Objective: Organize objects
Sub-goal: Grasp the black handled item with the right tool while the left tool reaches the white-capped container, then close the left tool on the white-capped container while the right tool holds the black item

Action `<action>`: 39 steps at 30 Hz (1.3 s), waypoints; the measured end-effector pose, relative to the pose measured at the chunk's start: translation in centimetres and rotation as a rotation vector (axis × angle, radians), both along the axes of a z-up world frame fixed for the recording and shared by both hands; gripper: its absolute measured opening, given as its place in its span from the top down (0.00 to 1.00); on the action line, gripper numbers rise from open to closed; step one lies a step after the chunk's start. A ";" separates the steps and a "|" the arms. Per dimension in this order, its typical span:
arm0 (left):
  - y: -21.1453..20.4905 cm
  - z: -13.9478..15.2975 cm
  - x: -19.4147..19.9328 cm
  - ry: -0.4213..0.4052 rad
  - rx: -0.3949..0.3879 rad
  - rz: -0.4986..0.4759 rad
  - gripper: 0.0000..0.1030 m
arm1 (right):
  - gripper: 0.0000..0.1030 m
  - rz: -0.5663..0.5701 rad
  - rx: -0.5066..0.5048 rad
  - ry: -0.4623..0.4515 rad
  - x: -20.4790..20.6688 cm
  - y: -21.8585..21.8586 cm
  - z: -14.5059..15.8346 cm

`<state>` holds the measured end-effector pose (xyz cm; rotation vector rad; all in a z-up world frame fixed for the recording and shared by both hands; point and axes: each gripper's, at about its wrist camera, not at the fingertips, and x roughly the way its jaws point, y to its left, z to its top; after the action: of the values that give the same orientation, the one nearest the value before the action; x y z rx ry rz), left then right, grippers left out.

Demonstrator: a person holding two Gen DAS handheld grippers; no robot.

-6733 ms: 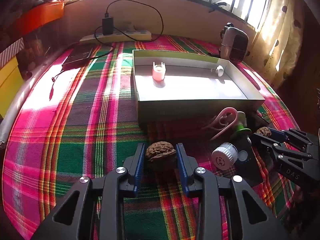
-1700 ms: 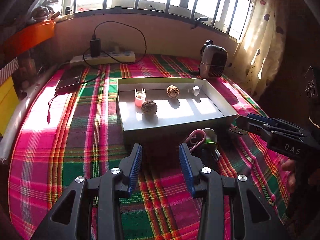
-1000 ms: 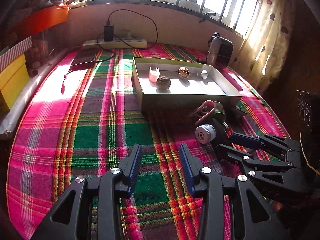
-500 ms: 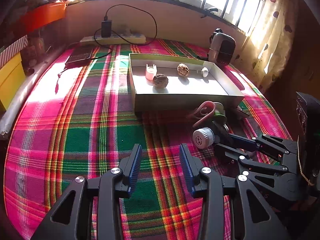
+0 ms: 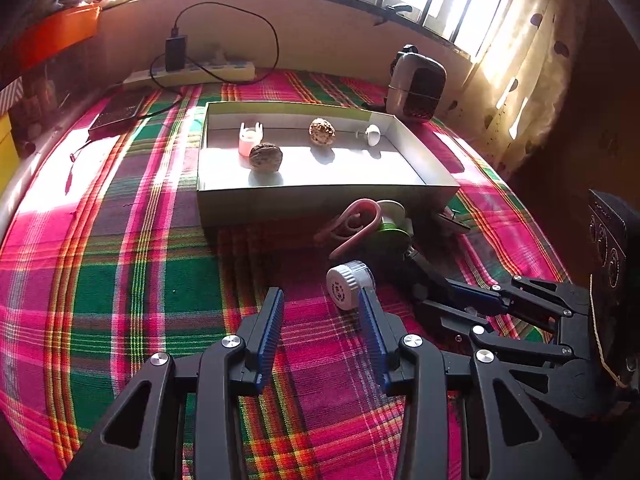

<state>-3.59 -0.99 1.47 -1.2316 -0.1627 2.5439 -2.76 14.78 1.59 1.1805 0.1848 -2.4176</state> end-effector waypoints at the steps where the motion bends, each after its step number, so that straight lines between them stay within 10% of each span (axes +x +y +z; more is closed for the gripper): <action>1: 0.3 -0.1 -0.1 -0.002 -0.001 -0.004 0.64 | 0.76 0.000 -0.003 -0.001 0.1 0.4 0.0; 39: 2.4 -1.3 -3.0 0.003 -0.089 0.011 0.70 | 0.76 -0.094 0.012 0.006 -0.9 5.6 0.1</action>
<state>-6.63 1.41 0.22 -1.2618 -0.0568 2.5881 -3.66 20.40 1.70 1.2130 0.1495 -2.5041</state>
